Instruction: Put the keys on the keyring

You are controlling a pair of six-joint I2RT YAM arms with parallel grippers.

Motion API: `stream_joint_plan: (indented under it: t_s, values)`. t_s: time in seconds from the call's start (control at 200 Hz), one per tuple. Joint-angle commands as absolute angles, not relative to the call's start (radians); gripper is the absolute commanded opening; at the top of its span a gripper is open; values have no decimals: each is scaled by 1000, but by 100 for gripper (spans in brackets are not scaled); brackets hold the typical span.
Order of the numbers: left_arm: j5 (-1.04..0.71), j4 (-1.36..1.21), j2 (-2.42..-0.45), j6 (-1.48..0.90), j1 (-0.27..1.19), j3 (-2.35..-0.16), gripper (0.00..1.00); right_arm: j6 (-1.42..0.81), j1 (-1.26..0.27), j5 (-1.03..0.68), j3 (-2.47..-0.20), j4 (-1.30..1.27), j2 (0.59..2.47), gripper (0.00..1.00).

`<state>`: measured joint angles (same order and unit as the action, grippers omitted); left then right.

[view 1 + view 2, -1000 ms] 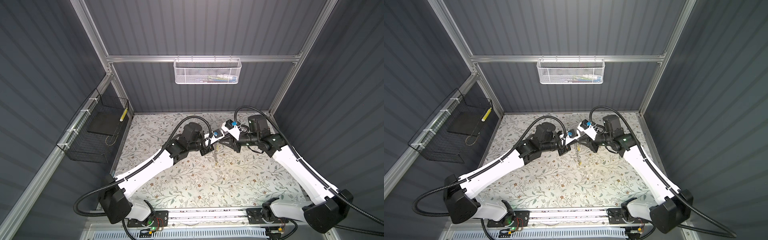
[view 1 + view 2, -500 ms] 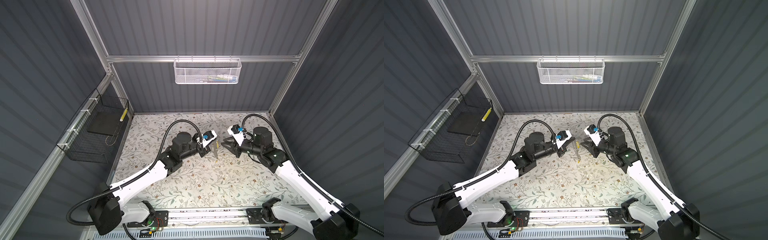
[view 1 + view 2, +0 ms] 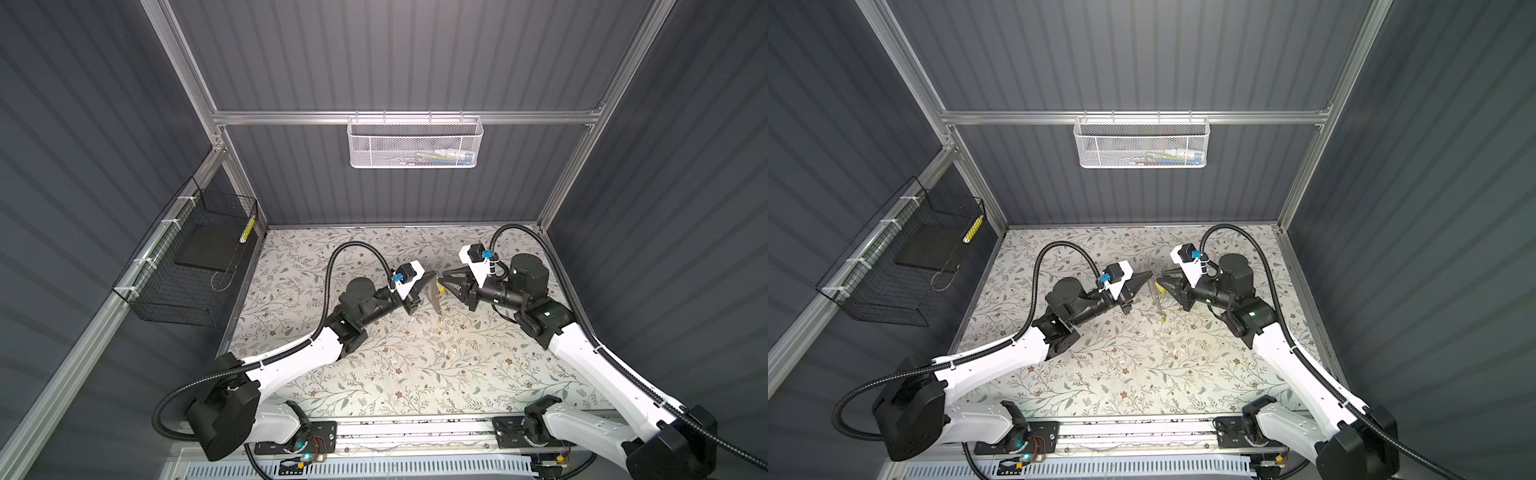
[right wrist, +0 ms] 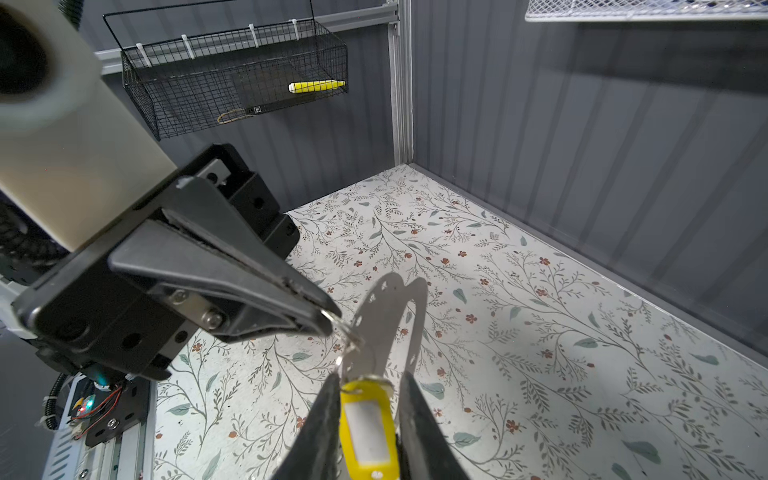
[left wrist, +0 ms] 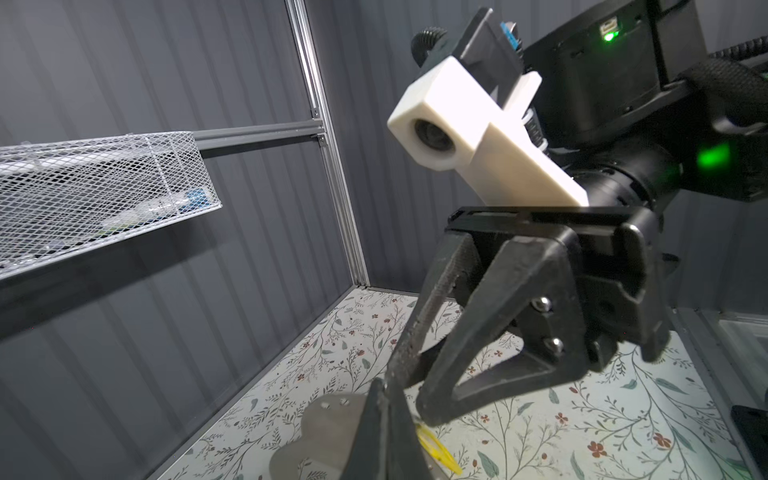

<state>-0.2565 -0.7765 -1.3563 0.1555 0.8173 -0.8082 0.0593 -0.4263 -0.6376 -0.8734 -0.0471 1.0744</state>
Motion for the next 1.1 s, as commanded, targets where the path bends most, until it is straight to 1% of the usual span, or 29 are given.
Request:
stream_joint_plan:
  t_s: [0.0,0.095,0.14,0.39,0.931,1.096]
  values:
    - [-307,-901,-1374,93,802,-812,0,56,-429,-662,-873,-71,1078,24]
    - [-323,-921,-1389,67,793,-817,0,60,-429,-667,-873,-70,1080,24]
    - [-356,-929,-1394,61,790,-818,0,61,-430,-675,-873,-69,1084,23]
    - [-366,-957,-1406,38,782,-814,0,69,-431,-716,-874,-73,1098,19]
    - [-396,-1124,-1477,-64,780,-783,0,64,-440,-799,-881,-98,1113,16]
    - [-408,-1138,-1492,-78,781,-787,0,74,-445,-827,-881,-97,1113,15]
